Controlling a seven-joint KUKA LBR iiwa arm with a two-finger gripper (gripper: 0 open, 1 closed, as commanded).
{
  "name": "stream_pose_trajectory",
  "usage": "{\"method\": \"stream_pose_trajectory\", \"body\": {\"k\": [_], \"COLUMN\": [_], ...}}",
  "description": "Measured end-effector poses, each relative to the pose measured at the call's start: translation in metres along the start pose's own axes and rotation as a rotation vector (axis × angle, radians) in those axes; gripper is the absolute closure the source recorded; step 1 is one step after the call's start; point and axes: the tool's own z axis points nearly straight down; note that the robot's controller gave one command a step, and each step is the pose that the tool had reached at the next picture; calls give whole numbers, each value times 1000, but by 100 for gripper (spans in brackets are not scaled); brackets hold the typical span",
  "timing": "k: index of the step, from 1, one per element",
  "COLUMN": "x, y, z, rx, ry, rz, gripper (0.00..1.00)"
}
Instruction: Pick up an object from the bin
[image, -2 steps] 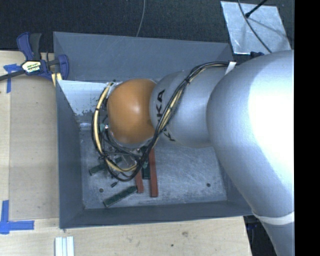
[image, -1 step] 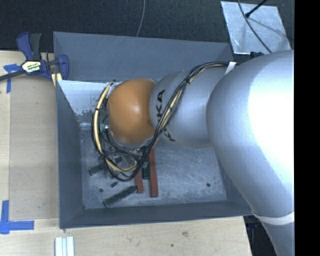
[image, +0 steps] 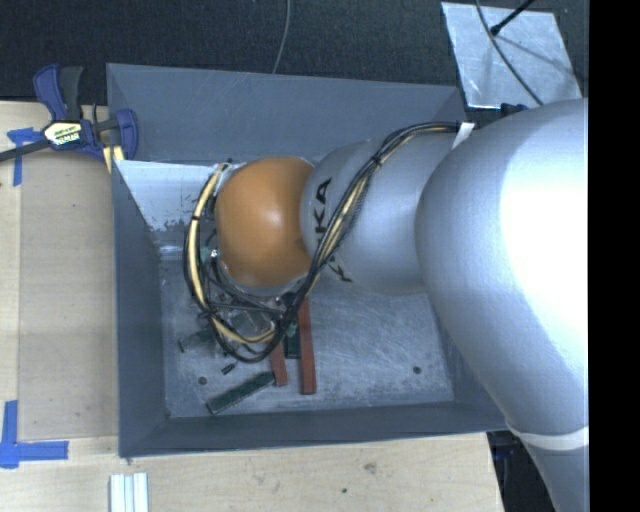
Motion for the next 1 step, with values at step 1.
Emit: {"method": "stream_pose_trajectory", "body": {"k": [1], "x": [2], "y": [0], "z": [-19], "rx": [0], "ry": [7], "rz": [0], "gripper": [100]}}
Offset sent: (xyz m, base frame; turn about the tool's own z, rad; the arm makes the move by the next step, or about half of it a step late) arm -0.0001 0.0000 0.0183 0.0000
